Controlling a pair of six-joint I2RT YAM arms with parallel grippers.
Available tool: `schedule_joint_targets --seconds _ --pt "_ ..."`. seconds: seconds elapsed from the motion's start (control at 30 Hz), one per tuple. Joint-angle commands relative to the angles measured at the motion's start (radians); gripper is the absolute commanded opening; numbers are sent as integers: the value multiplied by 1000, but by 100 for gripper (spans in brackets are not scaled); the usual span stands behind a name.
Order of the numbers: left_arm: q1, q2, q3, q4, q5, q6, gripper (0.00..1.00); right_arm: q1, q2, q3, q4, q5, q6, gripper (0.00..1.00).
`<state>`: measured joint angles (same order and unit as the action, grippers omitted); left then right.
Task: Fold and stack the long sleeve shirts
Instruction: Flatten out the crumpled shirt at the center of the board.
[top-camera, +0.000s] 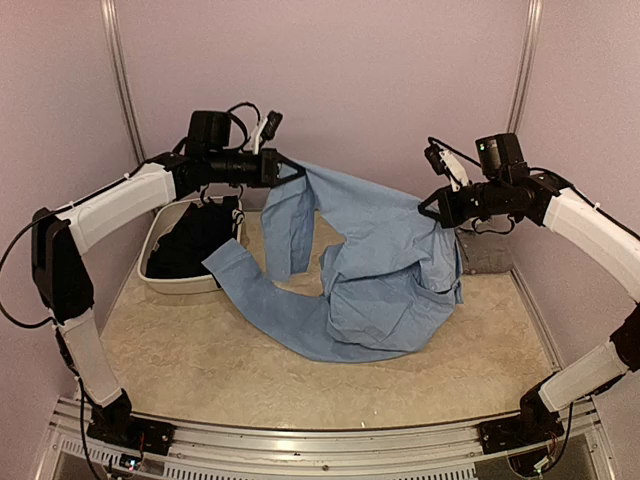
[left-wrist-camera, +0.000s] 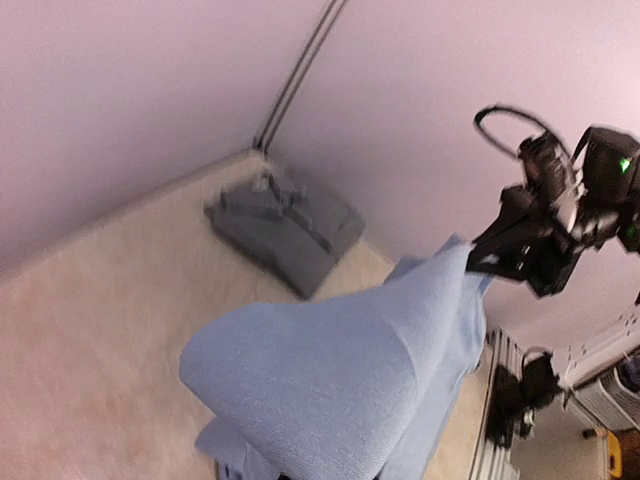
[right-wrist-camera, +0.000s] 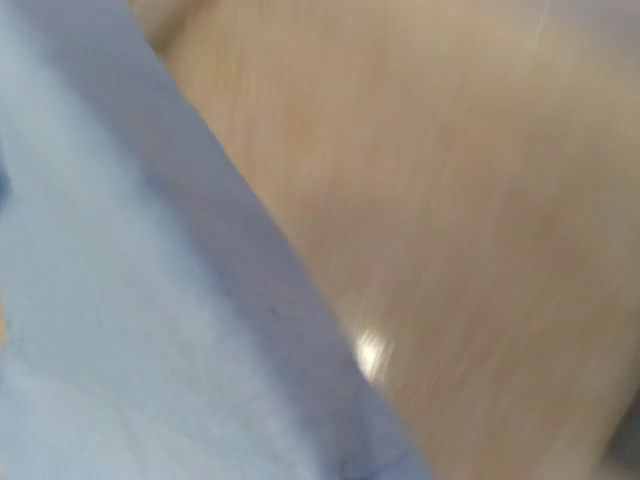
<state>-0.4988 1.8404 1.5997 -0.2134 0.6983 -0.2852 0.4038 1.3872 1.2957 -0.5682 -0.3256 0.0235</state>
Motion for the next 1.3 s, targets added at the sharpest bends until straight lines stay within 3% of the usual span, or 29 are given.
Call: schedule_joint_targets --seconds 0.0,0.07,0.13,0.3,0.47,0.63,0.8,0.93,1.27 --pt "-58 -136 438 -111 -265 11 0 11 -55 276 1 122 -69 0" --pt "-86 -120 607 -152 -330 24 0 15 -60 383 22 152 -80 0" --pt "-102 -125 681 -160 -399 39 0 19 -82 441 65 158 -78 0" --pt "-105 -221 626 -147 -539 107 0 24 -126 484 138 78 -68 0" --pt "-101 -328 521 -103 -591 121 0 48 -74 539 43 105 -87 0" --pt "-90 -295 640 -137 -612 113 0 57 37 719 -185 32 -163 0" --pt "-68 -237 713 -179 -622 98 0 59 93 792 -273 188 -151 0" --pt "-79 -218 673 -167 -566 95 0 59 79 657 -293 240 -103 0" --pt "-205 21 751 -178 -448 114 0 52 -90 80 -203 409 73 0"
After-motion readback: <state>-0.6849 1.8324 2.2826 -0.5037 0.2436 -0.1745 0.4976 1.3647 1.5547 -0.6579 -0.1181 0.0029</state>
